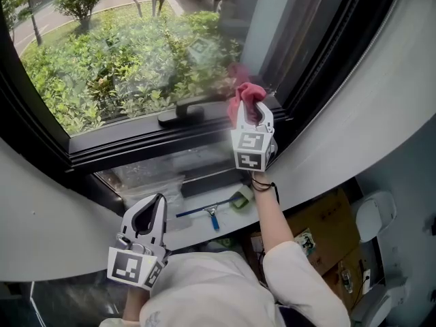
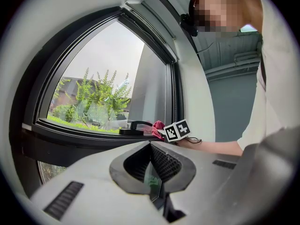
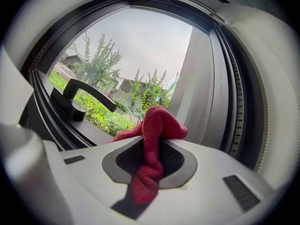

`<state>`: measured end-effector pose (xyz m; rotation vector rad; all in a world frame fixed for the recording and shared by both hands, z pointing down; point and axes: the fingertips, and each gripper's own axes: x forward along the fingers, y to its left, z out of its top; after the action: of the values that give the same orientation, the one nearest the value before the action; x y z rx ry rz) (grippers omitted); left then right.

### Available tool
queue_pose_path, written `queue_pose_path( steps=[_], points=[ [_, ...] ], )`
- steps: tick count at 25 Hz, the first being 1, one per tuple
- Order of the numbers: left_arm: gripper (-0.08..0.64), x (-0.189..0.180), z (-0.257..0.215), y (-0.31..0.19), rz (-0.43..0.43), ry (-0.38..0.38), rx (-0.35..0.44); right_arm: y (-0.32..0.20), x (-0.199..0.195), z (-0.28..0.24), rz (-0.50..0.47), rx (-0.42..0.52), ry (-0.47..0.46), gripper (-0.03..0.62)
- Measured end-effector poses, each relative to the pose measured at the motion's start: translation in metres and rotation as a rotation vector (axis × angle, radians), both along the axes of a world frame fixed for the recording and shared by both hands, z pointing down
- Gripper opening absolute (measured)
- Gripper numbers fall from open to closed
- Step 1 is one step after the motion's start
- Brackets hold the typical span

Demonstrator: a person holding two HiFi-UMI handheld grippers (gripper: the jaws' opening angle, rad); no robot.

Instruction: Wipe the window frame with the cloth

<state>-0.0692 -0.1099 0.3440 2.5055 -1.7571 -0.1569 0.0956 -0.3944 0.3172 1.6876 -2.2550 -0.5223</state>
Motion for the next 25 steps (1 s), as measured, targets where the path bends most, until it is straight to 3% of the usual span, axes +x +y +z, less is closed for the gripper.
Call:
queue_pose_path(
  steps=[25],
  points=[
    [0.008, -0.015, 0.000, 0.012, -0.027, 0.002, 0.007, 0.018, -0.043, 0.003, -0.046, -0.030, 0.036, 0.083]
  ],
)
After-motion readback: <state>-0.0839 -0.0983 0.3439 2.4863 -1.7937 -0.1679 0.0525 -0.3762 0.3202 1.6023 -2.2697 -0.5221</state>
